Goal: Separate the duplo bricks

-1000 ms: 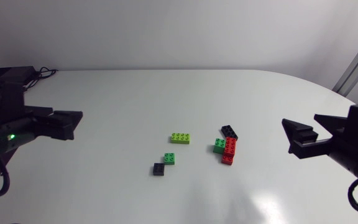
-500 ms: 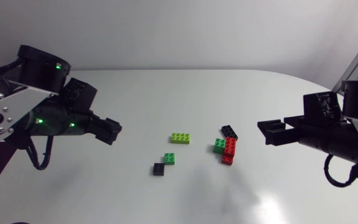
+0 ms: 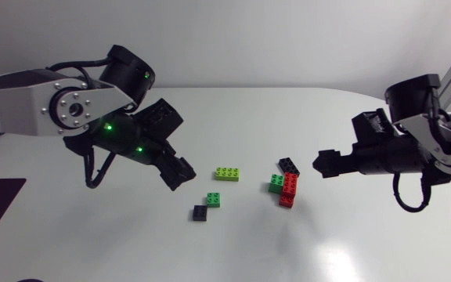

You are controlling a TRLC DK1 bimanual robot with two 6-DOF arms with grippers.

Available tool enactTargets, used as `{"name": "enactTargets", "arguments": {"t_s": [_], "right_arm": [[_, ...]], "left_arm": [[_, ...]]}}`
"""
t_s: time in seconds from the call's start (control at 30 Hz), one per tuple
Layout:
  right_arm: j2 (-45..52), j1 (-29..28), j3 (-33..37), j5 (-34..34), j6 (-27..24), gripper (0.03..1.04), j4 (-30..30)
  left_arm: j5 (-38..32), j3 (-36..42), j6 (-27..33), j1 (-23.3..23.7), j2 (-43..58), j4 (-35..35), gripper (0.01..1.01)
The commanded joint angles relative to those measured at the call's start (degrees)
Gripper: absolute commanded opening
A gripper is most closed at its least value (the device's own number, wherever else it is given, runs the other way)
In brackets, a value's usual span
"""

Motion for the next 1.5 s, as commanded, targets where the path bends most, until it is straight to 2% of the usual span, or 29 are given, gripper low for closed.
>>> {"name": "enactTargets", "arguments": {"t_s": [0.0, 0.07, 0.17, 0.43, 0.8, 0.97, 1.1, 1.27, 1.47], "right_arm": [[5.9, 0.2, 3.7, -2.6, -2.7, 1.00, -3.7], [10.2, -1.2, 6.1, -6.4, -8.8, 1.00, -6.6], [12.8, -1.3, 7.3, -7.4, -15.6, 1.00, -6.8], [13.5, -1.1, 7.1, -6.3, -24.7, 1.00, -6.4], [23.7, 1.9, 9.9, -3.1, -27.2, 0.99, -4.6], [24.9, 2.1, 10.5, -3.5, -27.2, 0.75, -3.2], [26.3, 3.6, 11.2, -3.5, -26.9, 0.74, -3.4], [28.7, 8.3, 12.1, -3.6, -26.8, 0.74, -4.6], [30.5, 13.6, 15.6, -6.7, -26.6, 0.78, -9.5]], "left_arm": [[1.7, 3.7, 3.3, -1.0, 3.4, -1.2, 0.972], [2.1, 5.4, 3.8, -1.6, 5.5, -1.4, 0.972], [3.1, 7.6, 4.2, -2.3, 8.3, -1.4, 0.972], [3.1, 9.2, 6.6, -4.7, 11.5, -0.2, 0.974], [4.7, 8.8, 7.5, -4.8, 12.2, 2.5, 0.974], [4.7, 9.0, 7.5, -4.8, 12.7, 3.0, 0.972], [4.7, 9.0, 7.5, -4.9, 12.7, 3.2, 0.972], [4.7, 8.4, 7.6, -4.7, 12.2, 3.2, 0.972], [4.7, 7.1, 8.1, -4.1, 10.8, 3.2, 0.972]]}}
